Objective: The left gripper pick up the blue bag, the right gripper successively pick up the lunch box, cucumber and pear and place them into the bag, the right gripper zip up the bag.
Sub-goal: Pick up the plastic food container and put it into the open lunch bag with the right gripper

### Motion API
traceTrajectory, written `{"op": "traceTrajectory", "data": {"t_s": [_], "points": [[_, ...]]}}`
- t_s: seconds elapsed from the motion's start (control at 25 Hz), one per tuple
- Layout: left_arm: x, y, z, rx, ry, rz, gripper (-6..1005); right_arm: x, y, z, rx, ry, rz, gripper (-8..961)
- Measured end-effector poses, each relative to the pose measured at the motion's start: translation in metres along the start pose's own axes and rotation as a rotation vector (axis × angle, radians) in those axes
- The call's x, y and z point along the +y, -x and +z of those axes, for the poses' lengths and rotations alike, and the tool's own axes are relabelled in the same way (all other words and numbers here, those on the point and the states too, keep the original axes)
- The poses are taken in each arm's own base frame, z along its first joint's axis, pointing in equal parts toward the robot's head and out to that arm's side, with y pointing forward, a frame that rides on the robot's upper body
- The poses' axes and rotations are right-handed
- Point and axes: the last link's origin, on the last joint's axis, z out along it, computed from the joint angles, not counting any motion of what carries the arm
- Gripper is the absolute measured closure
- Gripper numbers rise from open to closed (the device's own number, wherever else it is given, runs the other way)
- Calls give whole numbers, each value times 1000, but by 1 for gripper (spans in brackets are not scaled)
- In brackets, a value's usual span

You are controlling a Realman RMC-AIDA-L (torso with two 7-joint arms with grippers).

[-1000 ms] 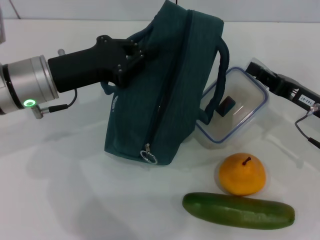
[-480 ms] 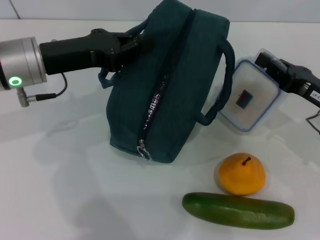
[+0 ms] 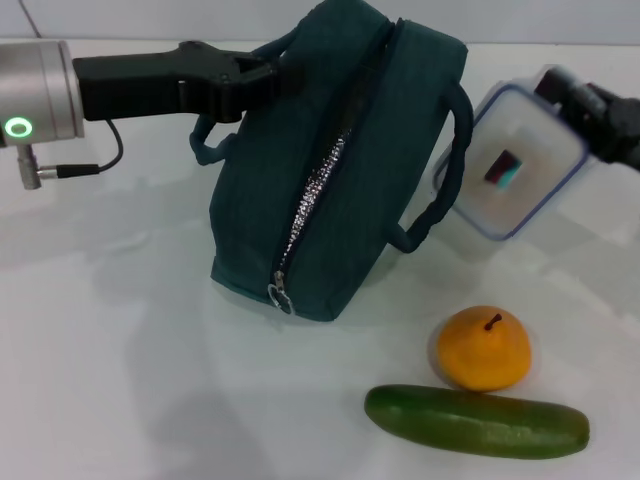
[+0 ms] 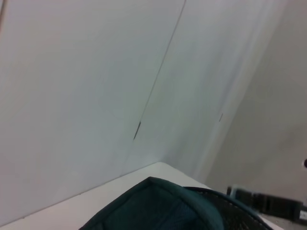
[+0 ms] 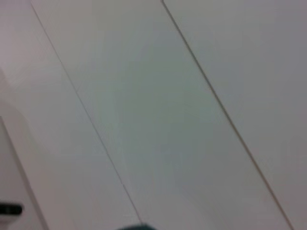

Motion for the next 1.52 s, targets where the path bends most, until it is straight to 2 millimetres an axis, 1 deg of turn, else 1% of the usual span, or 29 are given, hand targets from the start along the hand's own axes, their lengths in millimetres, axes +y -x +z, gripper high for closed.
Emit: {"op": "traceTrajectory", "data": {"t_s": [0.28,0.4,0.44,0.56,0.76,0.84,1.0,1.12,1.2,1.32,1.52], "points": [[2,3,5,-1,5,13,962,-1,32,-10,-109,53,-7,839],[2,5,6,-8,6,17,962,0,46,-10,-148,77,-7,836],[2,5,6,-8,6,17,962,1,55,-8,-169,94,-8,835],[2,4,10,-9,16,20,962,3,67,-2,-183,127,-8,833],[1,5,21,-20,38,18,962,13,95,26,-190,238,-12,828],[-1,4,26,-28,33,17,962,20,107,46,-185,295,-13,826],[-5,5,37,-42,30,7,962,30,119,77,-164,359,-8,823],[-6,5,41,-52,35,13,962,36,120,97,-127,384,-9,820],[-6,5,42,-50,32,19,962,39,117,104,-102,389,-12,819],[-7,4,41,-45,29,21,962,39,108,107,-71,375,-17,816],[-8,2,42,-41,22,26,962,33,93,105,-24,325,-15,812]]}}
